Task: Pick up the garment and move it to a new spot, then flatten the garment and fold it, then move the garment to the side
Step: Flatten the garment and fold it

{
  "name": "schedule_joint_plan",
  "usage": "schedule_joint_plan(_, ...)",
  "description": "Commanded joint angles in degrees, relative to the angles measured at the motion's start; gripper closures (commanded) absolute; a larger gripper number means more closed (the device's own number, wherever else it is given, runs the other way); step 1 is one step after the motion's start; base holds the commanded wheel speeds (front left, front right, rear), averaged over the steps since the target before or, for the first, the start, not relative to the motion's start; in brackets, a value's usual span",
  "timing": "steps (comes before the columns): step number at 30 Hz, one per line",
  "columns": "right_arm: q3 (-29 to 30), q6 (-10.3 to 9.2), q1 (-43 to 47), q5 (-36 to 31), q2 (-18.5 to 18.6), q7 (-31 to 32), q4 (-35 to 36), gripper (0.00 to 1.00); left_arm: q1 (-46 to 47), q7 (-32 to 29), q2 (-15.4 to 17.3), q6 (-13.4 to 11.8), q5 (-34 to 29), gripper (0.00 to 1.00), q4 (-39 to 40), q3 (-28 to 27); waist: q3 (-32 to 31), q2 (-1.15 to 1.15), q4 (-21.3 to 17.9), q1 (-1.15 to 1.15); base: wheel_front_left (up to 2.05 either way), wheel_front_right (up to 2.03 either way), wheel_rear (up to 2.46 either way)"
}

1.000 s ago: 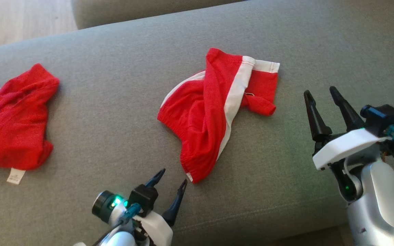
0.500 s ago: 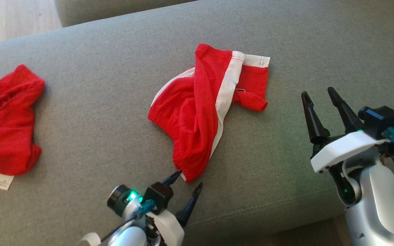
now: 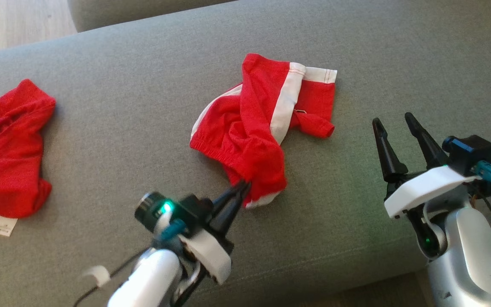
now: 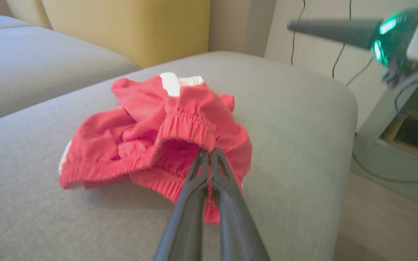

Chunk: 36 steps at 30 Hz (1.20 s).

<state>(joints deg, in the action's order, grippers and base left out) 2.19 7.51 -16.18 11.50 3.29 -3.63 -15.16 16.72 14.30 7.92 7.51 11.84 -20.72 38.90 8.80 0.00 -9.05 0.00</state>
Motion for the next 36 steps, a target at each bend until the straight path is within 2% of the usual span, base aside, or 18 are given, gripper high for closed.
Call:
schedule_joint_plan(1, -1.2, -0.02, -1.5, -0.1, -0.4, -0.5, 1.7, 0.00, 2.0, 0.7, 0.6, 0.0, 1.3, 1.00, 2.9, -2.7, -0.2, 0.00, 0.1, 0.00, 0.00, 0.00, 0.00)
schedule_joint_plan(4, -1.4, -0.02, -1.7, 0.0, -0.4, -0.6, 1.3, 0.00, 2.1, 0.7, 1.3, 0.0, 4.6, 1.00, 7.0, -5.5, -0.5, 0.00, 0.2, 0.00, 0.00, 0.00, 0.00)
schedule_joint_plan(7, -1.9, -0.02, -2.0, 0.2, -0.4, -0.6, 0.9, 0.00, 3.3, 0.7, 3.2, 0.0, 6.4, 1.00, 6.5, -8.4, -0.5, 0.00, 0.0, 0.00, 0.00, 0.00, 0.00)
schedule_joint_plan(14, -4.3, -0.02, -3.7, 0.3, -0.4, -1.2, 0.4, 0.00, 8.7, -1.7, 6.6, -2.4, 9.0, 1.00, -4.7, -14.6, 1.8, 0.00, -1.4, 0.00, 0.00, 0.00, 0.00)
schedule_joint_plan(20, -5.3, -0.02, -5.1, 0.6, -0.4, -1.8, 0.1, 0.00, 13.1, -2.9, 9.6, -4.5, 7.0, 1.00, -15.4, -15.4, 4.4, 0.00, -2.3, 0.00, 0.00, 0.00, 0.00)
schedule_joint_plan(23, -5.5, -0.02, -5.7, 0.4, -0.4, -2.0, -0.1, 0.00, 15.0, -2.9, 10.2, -6.0, 5.6, 1.00, -20.4, -15.0, 5.7, 0.00, -2.2, 0.00, 0.00, 0.00, 0.00)
schedule_joint_plan(28, -5.5, -0.02, -6.4, 0.1, -0.4, -2.1, -0.3, 0.00, 17.2, -1.7, 9.1, -6.3, 4.6, 1.00, -25.3, -13.9, 6.8, 0.00, -1.5, 0.00, 0.00, 0.00, 0.00)
schedule_joint_plan(29, -5.5, -0.02, -6.5, 0.0, -0.4, -2.1, -0.4, 0.00, 17.6, -1.3, 8.7, -6.3, 4.4, 0.61, -26.1, -13.7, 6.9, 0.00, -1.2, 0.00, 0.00, 0.00, 0.00)
schedule_joint_plan(30, -5.5, -0.02, -6.5, -0.2, -0.4, -2.1, -0.4, 0.00, 17.9, -0.8, 8.2, -6.3, 4.3, 0.17, -26.7, -13.5, 6.9, 0.00, -0.9, 0.00, 0.00, 0.00, 0.00)
schedule_joint_plan(31, -5.5, -0.02, -6.6, -0.3, -0.4, -2.1, -0.5, 0.00, 18.1, -0.4, 7.6, -6.1, 4.2, 0.00, -27.1, -13.3, 6.9, 0.00, -0.6, 0.00, 0.00, 0.00, 0.00)
schedule_joint_plan(36, -5.0, -0.02, -6.3, -1.0, -0.4, -1.9, -1.0, 0.00, 17.8, 0.5, 5.8, -6.2, 4.3, 0.00, -27.4, -13.4, 5.4, 0.00, 1.5, 0.00, 0.00, 0.00, 0.00)
